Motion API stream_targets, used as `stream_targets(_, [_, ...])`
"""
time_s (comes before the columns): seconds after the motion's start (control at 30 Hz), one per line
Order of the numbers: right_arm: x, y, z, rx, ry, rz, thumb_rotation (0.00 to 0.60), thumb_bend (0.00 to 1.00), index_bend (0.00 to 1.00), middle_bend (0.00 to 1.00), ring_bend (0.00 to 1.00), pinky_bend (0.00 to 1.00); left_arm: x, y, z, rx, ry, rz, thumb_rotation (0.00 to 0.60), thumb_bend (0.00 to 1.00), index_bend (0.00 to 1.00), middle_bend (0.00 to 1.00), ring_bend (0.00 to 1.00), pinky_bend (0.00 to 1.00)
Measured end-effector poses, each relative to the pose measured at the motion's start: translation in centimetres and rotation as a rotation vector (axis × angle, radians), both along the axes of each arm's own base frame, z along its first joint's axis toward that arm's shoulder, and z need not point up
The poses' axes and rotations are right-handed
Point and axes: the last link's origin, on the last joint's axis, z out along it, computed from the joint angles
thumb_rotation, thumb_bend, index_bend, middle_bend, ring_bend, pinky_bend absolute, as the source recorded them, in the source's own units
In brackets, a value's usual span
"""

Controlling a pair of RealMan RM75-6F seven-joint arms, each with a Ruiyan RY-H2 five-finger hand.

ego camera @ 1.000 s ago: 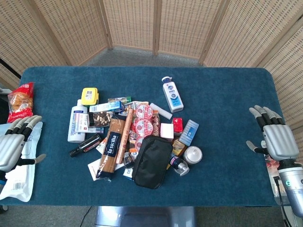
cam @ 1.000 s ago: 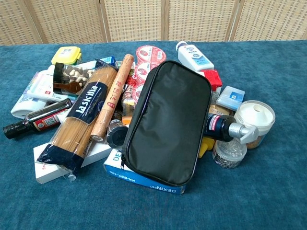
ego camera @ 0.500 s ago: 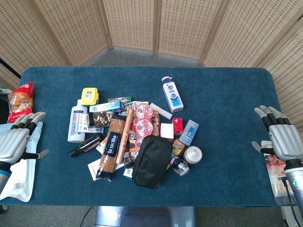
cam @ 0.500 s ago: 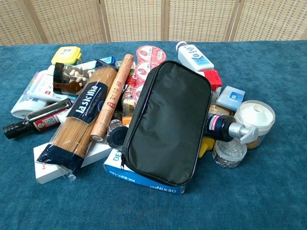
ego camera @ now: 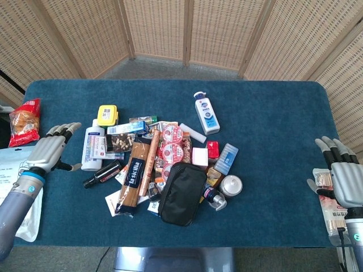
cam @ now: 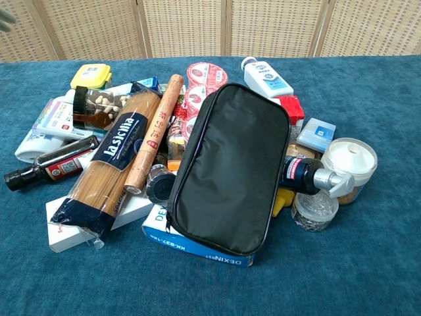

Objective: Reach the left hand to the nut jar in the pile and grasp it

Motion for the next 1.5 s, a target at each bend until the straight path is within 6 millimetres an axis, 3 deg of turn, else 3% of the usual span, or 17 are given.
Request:
stream_targets(0.43, [-1.0, 1.3, 1.1, -0.038, 0.003, -0.046, 0.600, 0.24, 0.00, 0.08, 0.06, 0.15, 0.6, 5.4, -6.0, -0.112, -0.070, 0.089, 0.600, 0.22, 0.00, 0.00, 0.00, 0.00])
stream_targets(0.8, [-1.3, 1.8, 1.9, -0.064, 0.016, -0.072, 0.600, 0.25, 0.00, 0.08, 0.06, 0.15, 1.1, 7.8, -10.1, -0.224, -0.152, 0.157, 0.600, 0.23, 0.00, 0.00, 0.03, 0.00])
stream_targets(0.9, [-1.3, 1.9, 2.0, -0.067, 0.020, -0.076, 0.600, 0.24, 0.00, 0.08, 0.06, 0.15, 1.1, 8.4, -10.9, -0.231, -0.155, 0.167, 0.600, 0.23, 0.00, 0.00, 0.07, 0.00])
stream_targets(0.97, [-1.3, 1.9, 2.1, -0.068, 0.023, -0.077, 0.598, 0.24, 0.00, 0.08, 0.06, 0.16, 1.2, 8.7, -11.6, -0.237, -0.163, 0.176, 0.600, 0.24, 0.00, 0.02, 0.15, 0.01])
stream_targets(1.07, [-1.3, 1.9, 2.2, -0.072, 0.025, -0.079, 0.598, 0.25, 0.00, 0.08, 0.06, 0.15, 1.4, 9.1, -12.5, -0.246, -0.177, 0.187, 0.600, 0.35, 0.06, 0.14, 0.34, 0.18])
stream_targets(1.13, [-1.3, 2.0, 2.3, -0.075, 0.024, -0.081, 0.599, 0.24, 0.00, 0.08, 0.06, 0.15, 1.6, 9.1, -12.8, -0.243, -0.191, 0.191, 0.600, 0.46, 0.17, 0.27, 0.48, 0.36])
stream_targets(1.23, [-1.4, 2.2, 2.5, -0.083, 0.020, -0.085, 0.600, 0.25, 0.00, 0.08, 0.06, 0.15, 1.6, 9.1, -12.8, -0.236, -0.208, 0.197, 0.600, 0.54, 0.27, 0.39, 0.64, 0.51])
stream_targets(1.33, [-1.5, 2.4, 2.7, -0.094, 0.015, -0.088, 0.599, 0.24, 0.00, 0.08, 0.06, 0.15, 1.6, 9.1, -12.5, -0.222, -0.217, 0.198, 0.600, 0.60, 0.36, 0.48, 0.75, 0.63])
stream_targets(1.5, [-1.6, 2.4, 3.0, -0.100, 0.014, -0.081, 0.599, 0.24, 0.00, 0.08, 0.06, 0.16, 1.6, 8.8, -11.7, -0.194, -0.235, 0.196, 0.600, 0.61, 0.40, 0.52, 0.78, 0.67])
